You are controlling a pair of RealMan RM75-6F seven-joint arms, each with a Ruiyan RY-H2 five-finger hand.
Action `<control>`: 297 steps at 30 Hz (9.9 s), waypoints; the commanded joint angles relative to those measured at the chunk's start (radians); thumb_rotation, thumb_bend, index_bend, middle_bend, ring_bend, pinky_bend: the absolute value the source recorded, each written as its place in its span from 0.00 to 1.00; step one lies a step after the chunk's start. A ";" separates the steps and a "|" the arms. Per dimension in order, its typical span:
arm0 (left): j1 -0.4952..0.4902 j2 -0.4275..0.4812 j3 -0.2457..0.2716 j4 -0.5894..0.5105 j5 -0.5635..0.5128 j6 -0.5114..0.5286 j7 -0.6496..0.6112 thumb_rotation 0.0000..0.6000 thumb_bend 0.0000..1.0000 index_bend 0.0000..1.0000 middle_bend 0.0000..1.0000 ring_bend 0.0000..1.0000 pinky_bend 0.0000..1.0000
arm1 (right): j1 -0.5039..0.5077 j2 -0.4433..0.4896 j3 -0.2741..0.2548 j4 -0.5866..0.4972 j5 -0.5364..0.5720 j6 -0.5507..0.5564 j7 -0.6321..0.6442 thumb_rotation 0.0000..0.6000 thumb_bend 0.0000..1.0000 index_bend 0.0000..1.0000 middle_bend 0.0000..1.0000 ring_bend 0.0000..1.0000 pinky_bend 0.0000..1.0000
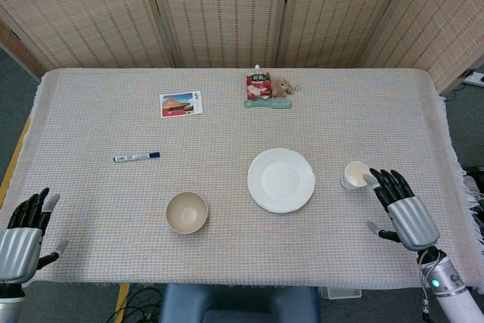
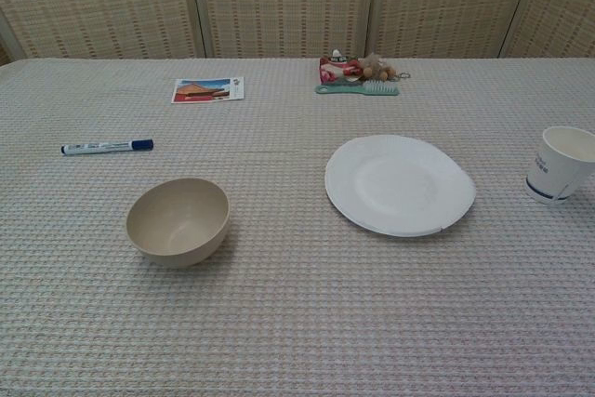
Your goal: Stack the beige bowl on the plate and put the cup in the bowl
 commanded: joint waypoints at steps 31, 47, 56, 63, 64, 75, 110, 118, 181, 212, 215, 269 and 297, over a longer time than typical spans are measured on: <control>-0.117 -0.199 0.018 -0.284 -0.085 -0.234 0.392 1.00 0.28 0.26 0.00 0.00 0.14 | -0.023 0.088 0.003 0.030 -0.050 0.121 0.242 1.00 0.21 0.00 0.00 0.00 0.00; -0.206 -0.437 -0.042 -0.235 -0.204 -0.285 0.609 1.00 0.28 0.38 0.00 0.00 0.14 | -0.007 0.113 -0.029 0.064 -0.108 0.136 0.363 1.00 0.21 0.00 0.00 0.00 0.00; -0.243 -0.488 -0.047 -0.185 -0.217 -0.288 0.623 1.00 0.28 0.42 0.00 0.00 0.14 | -0.014 0.122 -0.033 0.065 -0.112 0.156 0.378 1.00 0.21 0.00 0.00 0.00 0.00; -0.259 -0.514 -0.038 -0.145 -0.198 -0.279 0.611 1.00 0.30 0.46 0.00 0.00 0.14 | -0.020 0.129 -0.036 0.064 -0.118 0.175 0.385 1.00 0.21 0.00 0.00 0.00 0.00; -0.262 -0.517 -0.038 -0.137 -0.201 -0.280 0.609 1.00 0.30 0.46 0.00 0.00 0.14 | -0.021 0.129 -0.035 0.064 -0.117 0.178 0.386 1.00 0.21 0.00 0.00 0.00 0.00; -0.297 -0.560 -0.037 -0.038 -0.176 -0.299 0.523 1.00 0.30 0.50 0.00 0.00 0.14 | -0.021 0.132 -0.036 0.062 -0.117 0.178 0.387 1.00 0.21 0.00 0.00 0.00 0.00; -0.323 -0.560 -0.029 0.014 -0.187 -0.283 0.496 1.00 0.33 0.62 0.03 0.00 0.14 | -0.014 0.129 -0.033 0.050 -0.109 0.159 0.357 1.00 0.21 0.00 0.00 0.00 0.00; -0.322 -0.564 -0.026 0.023 -0.188 -0.277 0.485 1.00 0.33 0.61 0.03 0.00 0.14 | -0.013 0.129 -0.034 0.047 -0.109 0.154 0.352 1.00 0.21 0.00 0.00 0.00 0.00; -0.558 -0.562 -0.189 -0.133 -0.260 -0.424 0.738 1.00 0.33 0.67 0.04 0.00 0.14 | -0.032 0.148 -0.005 0.068 -0.043 0.170 0.436 1.00 0.21 0.00 0.00 0.00 0.00; -0.958 -0.732 -0.367 0.237 -0.498 -0.673 0.657 1.00 0.33 0.68 0.05 0.00 0.14 | -0.020 0.167 0.033 0.181 0.089 0.034 0.672 1.00 0.21 0.00 0.00 0.00 0.00; -0.991 -0.741 -0.369 0.268 -0.507 -0.697 0.627 1.00 0.33 0.68 0.06 0.00 0.14 | -0.017 0.168 0.036 0.181 0.095 0.022 0.675 1.00 0.21 0.00 0.00 0.00 0.00; -1.191 -0.948 -0.293 0.779 -0.339 -0.797 0.161 1.00 0.33 0.49 0.06 0.00 0.14 | -0.028 0.174 0.042 0.238 0.093 0.008 0.791 1.00 0.21 0.00 0.00 0.00 0.00; -1.186 -0.940 -0.302 0.752 -0.385 -0.814 0.216 1.00 0.31 0.01 0.00 0.00 0.14 | -0.027 0.172 0.043 0.240 0.087 0.007 0.790 1.00 0.21 0.00 0.00 0.00 0.00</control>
